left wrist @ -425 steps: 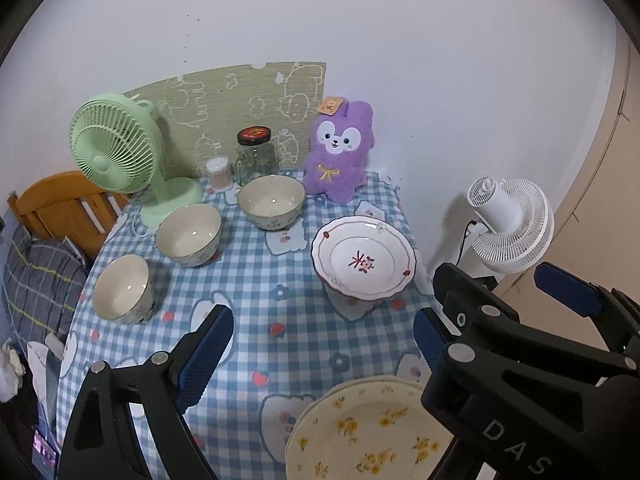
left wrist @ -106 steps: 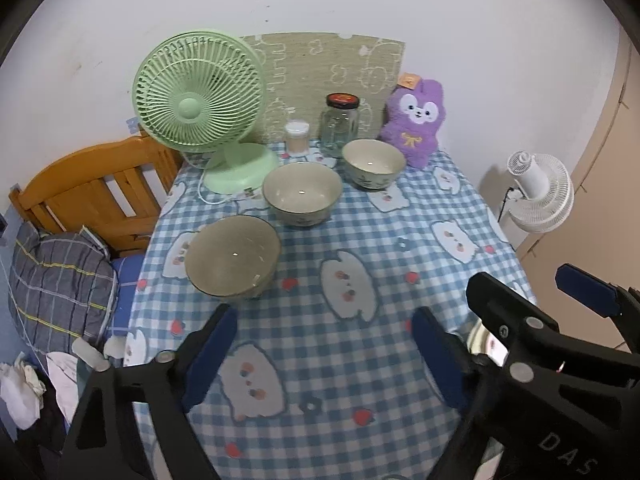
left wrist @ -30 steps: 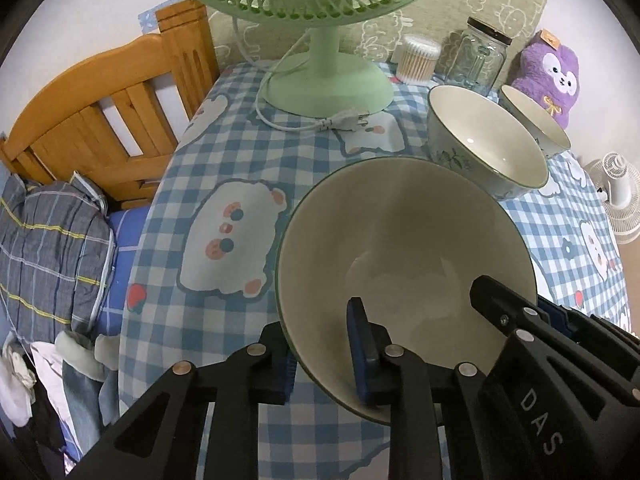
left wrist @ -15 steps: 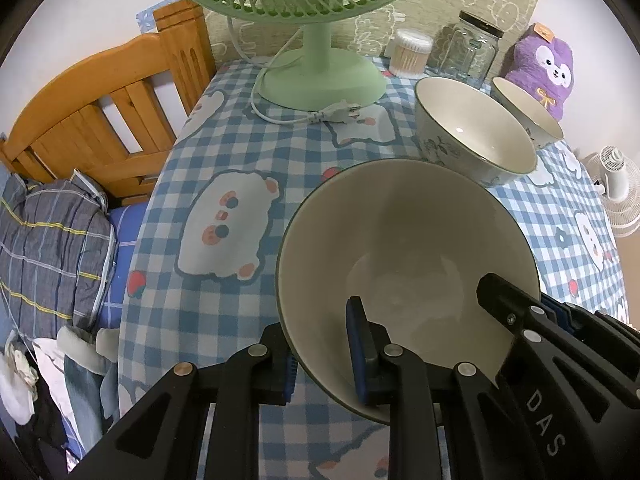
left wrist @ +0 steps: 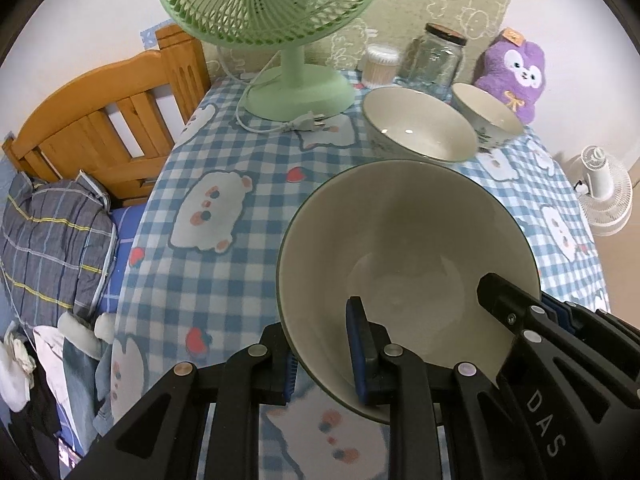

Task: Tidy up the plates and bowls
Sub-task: 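Grip the beige bowl rim with both tools and lift it, then carry the large beige bowl toward the plate stack with both tools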

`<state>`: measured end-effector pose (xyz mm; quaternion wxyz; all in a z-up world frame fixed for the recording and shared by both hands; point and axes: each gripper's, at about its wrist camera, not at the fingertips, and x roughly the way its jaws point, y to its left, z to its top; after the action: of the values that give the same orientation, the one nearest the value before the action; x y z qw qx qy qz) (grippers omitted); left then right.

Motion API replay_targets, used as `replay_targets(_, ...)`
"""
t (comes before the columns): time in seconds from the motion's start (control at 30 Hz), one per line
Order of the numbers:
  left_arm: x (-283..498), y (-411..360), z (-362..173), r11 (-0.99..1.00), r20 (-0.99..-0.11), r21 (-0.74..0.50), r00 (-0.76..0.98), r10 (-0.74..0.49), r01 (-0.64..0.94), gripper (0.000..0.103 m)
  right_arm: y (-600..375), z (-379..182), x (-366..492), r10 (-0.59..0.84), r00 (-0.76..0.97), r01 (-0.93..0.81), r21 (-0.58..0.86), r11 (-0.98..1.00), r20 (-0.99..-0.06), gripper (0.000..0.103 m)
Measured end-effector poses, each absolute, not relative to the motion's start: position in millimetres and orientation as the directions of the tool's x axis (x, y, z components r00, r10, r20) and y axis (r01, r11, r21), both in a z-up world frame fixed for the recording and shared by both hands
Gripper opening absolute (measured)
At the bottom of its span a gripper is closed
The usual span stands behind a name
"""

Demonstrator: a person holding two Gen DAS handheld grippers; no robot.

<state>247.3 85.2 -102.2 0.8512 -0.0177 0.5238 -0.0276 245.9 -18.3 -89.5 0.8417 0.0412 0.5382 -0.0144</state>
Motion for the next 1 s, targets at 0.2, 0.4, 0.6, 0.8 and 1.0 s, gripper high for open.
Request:
replay_targets(0.2, 223, 63, -90, 0.998, -0.886, -0.049, 0.459, -0.058, 0.031, 0.02, -38, -77, 218, 0.026, 0.432, 0.066, 0.061, 0.996, -0.901, 0.015)
replay_targets(0.4, 196, 42, -80, 0.998, -0.88, -0.052, 0.471, -0.061, 0.032, 0.02, -59, -64, 189, 0.021, 0.447, 0.067, 0.057, 0.996, -0.894, 0.015)
replay_targets(0.6, 169, 22, -71, 0.998, -0.872, -0.052, 0.485, -0.06, 0.03, 0.02, -76, -55, 160, 0.022, 0.461, 0.06, 0.056, 0.997, -0.887, 0.015)
replay_targets(0.8, 147, 12, -68, 0.999, -0.87, -0.048, 0.491, -0.05, 0.017, 0.02, -86, -54, 140, 0.032, 0.464, 0.042, 0.059, 0.997, -0.885, 0.015)
replay_targets(1.0, 128, 3, -74, 0.999, -0.869, -0.046, 0.493, -0.04, 0.001, 0.02, -94, -63, 123, 0.038, 0.465, 0.022, 0.055, 0.998, -0.884, 0.015)
